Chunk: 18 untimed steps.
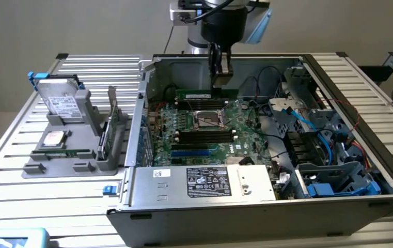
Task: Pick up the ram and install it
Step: 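Insert the ram into the slot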
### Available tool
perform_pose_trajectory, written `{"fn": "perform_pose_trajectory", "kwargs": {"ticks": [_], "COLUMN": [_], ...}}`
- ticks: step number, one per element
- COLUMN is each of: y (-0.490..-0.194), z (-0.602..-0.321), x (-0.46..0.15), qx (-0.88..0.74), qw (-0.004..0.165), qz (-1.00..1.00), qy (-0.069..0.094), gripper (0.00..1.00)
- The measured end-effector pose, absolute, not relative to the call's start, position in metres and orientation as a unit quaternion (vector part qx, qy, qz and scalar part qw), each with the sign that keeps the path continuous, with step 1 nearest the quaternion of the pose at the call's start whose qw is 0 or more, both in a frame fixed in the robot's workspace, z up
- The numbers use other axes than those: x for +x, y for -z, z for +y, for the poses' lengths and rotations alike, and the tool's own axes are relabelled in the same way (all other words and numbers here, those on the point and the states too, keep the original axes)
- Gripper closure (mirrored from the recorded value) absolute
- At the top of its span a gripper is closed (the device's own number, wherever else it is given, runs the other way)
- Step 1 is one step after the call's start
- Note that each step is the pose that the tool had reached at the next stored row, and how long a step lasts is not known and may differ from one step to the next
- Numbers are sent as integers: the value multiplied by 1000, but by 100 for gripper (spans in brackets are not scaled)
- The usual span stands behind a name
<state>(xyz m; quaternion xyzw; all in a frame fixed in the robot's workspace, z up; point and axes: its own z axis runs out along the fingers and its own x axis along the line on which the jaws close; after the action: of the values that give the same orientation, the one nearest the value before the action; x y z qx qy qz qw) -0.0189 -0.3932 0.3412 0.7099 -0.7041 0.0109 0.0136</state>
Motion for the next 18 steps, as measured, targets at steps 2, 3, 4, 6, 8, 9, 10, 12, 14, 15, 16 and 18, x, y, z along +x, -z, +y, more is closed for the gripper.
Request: {"fn": "perform_pose_trajectory", "kwargs": {"ticks": [2, 3, 4, 6, 8, 9, 10, 12, 14, 15, 16, 18], "y": [-340, -339, -338, -335, -331, -329, -328, -324, -322, -320, -319, -316], "z": [-393, -393, -393, -393, -393, -393, -393, -393, -393, -393, -393, -393], "x": [-19, -19, -19, -19, -19, -19, -19, -19, -19, -19, -19, -18], "qx": [710, 710, 710, 710, 710, 710, 710, 710, 710, 710, 710, 710], "qw": [13, 13, 13, 12, 12, 12, 13, 13, 14, 15, 15, 15], "qz": [-704, -704, -704, -704, -704, -704, -704, -704, -704, -704, -704, -704], "qy": [-11, -12, -12, -13, -13, -13, -13, -14, -15, -15, -16, -16], "gripper": [87, 87, 87, 87, 87, 87, 87, 87, 87, 87, 87, 87]}}
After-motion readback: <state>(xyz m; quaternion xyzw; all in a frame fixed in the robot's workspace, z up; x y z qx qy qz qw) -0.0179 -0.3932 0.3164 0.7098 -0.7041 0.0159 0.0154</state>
